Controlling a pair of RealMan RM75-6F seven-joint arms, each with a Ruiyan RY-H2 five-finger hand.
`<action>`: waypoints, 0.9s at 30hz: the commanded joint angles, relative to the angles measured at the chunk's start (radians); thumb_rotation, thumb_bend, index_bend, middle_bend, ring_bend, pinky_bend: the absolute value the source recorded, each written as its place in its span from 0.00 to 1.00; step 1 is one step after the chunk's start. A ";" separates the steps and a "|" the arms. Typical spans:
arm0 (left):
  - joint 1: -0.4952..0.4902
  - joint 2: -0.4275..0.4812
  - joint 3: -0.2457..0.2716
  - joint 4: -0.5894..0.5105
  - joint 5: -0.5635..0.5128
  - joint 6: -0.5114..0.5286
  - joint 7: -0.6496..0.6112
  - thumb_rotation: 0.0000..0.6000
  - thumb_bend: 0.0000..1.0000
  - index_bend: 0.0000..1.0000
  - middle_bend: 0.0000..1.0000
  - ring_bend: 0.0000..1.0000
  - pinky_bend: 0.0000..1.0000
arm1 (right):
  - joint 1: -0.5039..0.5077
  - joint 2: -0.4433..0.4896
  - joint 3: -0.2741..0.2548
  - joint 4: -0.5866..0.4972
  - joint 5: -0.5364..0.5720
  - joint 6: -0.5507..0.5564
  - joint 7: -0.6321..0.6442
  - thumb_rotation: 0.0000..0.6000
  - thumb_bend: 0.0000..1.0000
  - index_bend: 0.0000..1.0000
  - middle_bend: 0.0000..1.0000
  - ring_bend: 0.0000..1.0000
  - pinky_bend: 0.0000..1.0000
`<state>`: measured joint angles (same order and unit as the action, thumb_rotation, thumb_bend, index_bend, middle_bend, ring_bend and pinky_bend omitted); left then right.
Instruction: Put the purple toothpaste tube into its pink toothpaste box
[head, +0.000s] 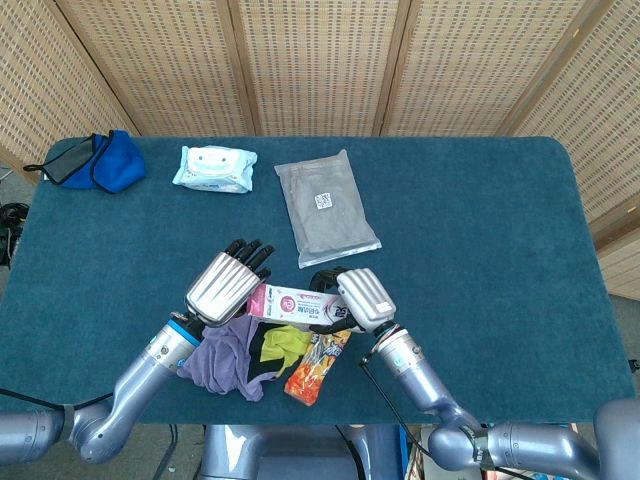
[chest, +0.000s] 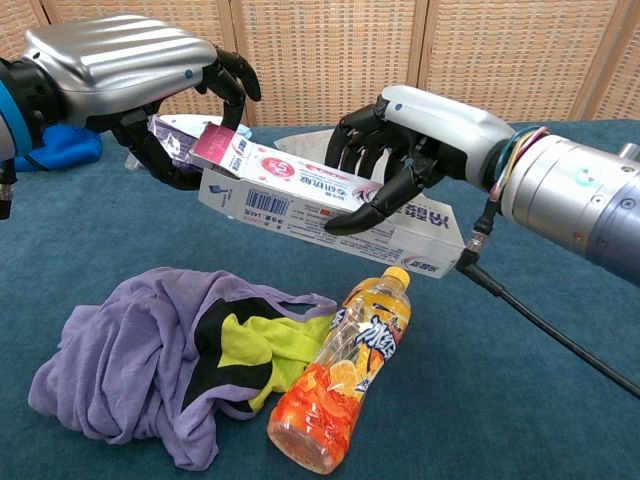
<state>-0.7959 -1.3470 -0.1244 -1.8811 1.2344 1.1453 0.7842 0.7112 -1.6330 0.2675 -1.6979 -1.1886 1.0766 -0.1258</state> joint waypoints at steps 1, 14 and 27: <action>-0.001 0.007 -0.001 -0.006 -0.002 -0.002 0.007 1.00 0.25 0.48 0.16 0.13 0.19 | -0.002 0.002 0.001 -0.003 -0.001 0.002 0.006 1.00 0.07 0.59 0.54 0.45 0.52; 0.001 0.019 -0.011 -0.020 0.011 0.009 0.003 1.00 0.23 0.24 0.00 0.00 0.00 | -0.015 0.018 0.014 -0.014 0.003 -0.003 0.087 1.00 0.07 0.59 0.54 0.45 0.52; 0.031 0.087 -0.036 -0.082 0.105 0.060 -0.111 1.00 0.23 0.23 0.00 0.00 0.00 | -0.060 0.043 0.041 0.019 -0.002 0.011 0.274 1.00 0.07 0.59 0.54 0.44 0.52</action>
<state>-0.7727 -1.2759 -0.1548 -1.9490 1.3283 1.1955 0.6889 0.6645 -1.5981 0.3031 -1.6916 -1.1858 1.0828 0.1137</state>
